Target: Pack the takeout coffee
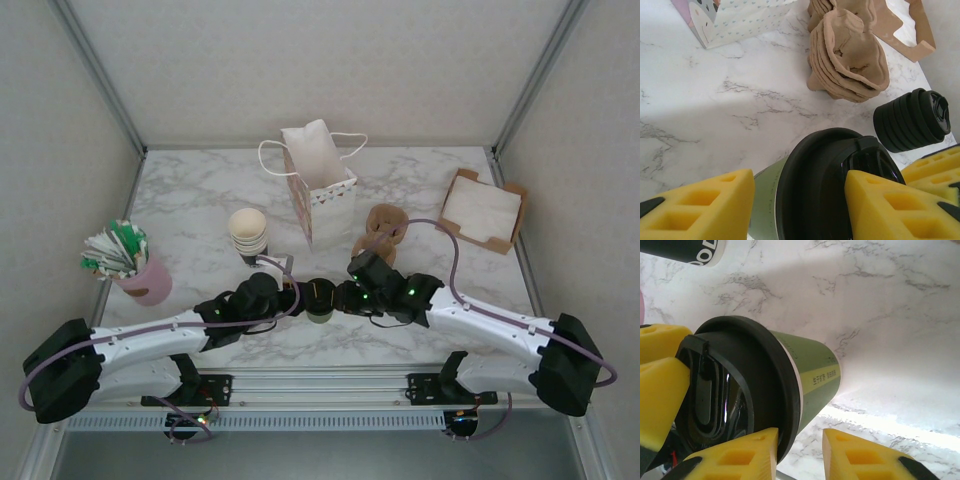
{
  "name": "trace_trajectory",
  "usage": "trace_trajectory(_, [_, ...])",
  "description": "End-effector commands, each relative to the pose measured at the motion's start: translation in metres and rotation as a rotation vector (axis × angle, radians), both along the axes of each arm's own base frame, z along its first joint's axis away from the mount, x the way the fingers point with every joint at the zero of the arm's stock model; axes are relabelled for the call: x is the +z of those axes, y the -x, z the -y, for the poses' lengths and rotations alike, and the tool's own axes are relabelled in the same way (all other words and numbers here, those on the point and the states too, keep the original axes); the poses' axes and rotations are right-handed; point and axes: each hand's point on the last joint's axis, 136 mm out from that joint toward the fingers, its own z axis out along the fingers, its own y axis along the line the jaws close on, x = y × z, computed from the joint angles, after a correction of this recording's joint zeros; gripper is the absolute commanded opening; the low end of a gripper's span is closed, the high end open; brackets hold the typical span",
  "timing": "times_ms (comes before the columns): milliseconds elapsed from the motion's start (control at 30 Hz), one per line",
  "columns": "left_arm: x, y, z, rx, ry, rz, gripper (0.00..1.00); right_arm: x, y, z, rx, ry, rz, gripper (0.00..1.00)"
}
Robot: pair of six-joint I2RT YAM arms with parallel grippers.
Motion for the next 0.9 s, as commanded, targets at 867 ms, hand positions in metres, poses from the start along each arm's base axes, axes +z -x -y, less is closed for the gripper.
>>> trace_trajectory(867, [0.005,0.012,-0.007,0.001,-0.012,-0.044,0.67,0.010,0.002,0.021,0.050,0.009,0.007,0.42])
